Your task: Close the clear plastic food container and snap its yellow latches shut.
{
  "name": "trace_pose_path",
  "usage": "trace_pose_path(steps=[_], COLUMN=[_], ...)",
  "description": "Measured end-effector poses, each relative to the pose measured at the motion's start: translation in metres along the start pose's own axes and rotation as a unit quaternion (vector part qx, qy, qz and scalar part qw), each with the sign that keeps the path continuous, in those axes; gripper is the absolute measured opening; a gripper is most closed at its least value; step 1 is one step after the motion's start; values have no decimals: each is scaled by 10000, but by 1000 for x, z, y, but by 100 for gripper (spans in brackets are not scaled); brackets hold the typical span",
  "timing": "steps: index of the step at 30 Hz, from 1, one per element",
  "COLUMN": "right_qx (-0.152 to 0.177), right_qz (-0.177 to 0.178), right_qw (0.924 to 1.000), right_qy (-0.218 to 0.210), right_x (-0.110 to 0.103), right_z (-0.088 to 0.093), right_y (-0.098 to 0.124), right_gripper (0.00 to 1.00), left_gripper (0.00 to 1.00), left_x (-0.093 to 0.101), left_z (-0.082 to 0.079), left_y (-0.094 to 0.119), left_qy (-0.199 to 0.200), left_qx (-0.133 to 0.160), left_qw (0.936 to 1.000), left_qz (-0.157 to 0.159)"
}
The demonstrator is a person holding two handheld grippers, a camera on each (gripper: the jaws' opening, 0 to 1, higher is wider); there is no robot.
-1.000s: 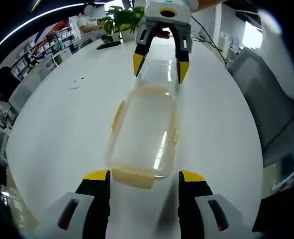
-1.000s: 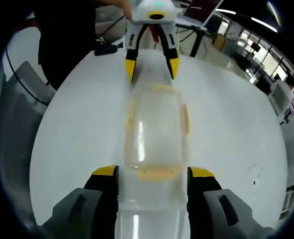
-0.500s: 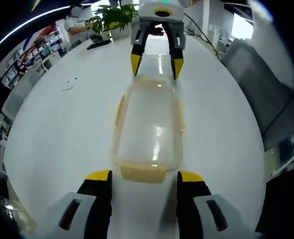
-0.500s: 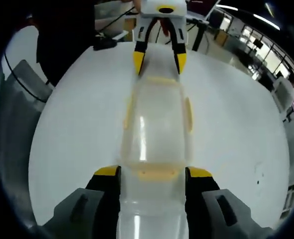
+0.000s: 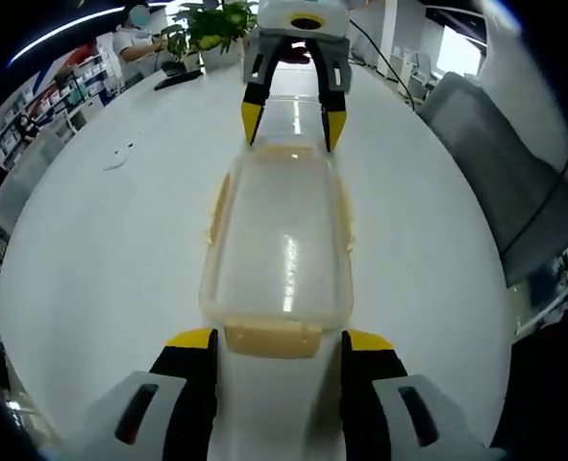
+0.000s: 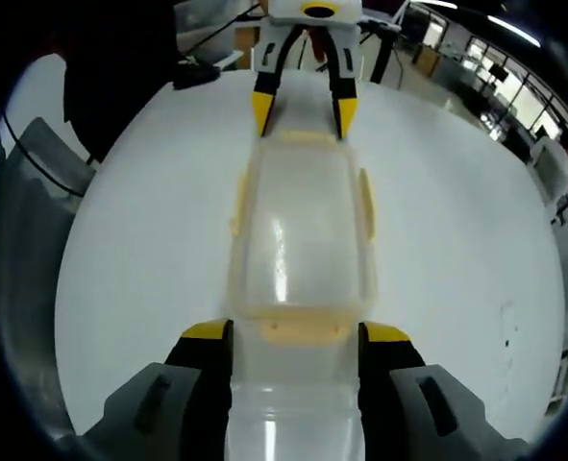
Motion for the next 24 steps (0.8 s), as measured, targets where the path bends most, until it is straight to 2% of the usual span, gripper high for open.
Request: trace_pose_path(steps=[9,11,24], right_qx=[-67,15,-66], right_qz=[-96,-112,-159], right_qw=[9999,9999,9998], right_qy=[-41,-123,-51], right_x=[-2,-2,-2], right_z=[2,1,1], right_y=[-4,-3,-2], right_gripper=[49,49,46], left_gripper=[46,46,44], left_x=[1,1,2], left_z=[0,-1,-4], left_y=[-3,-4,-6], left_qy=[10,28,-28], left_qx=[-31,-30,37], left_qw=[10000,10000,10000], left_qz=[48,47,73])
Point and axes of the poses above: the point that each gripper's makers call its tool centre point, and the gripper's own axes: y roughly backward along the fingers, x roughly to its right, z roughly out of its underside, the point moved 9 cm from there along y, roughly backward along the fingers, and after that the axes turned 6 degrees about -z, right-handed, at the moved point
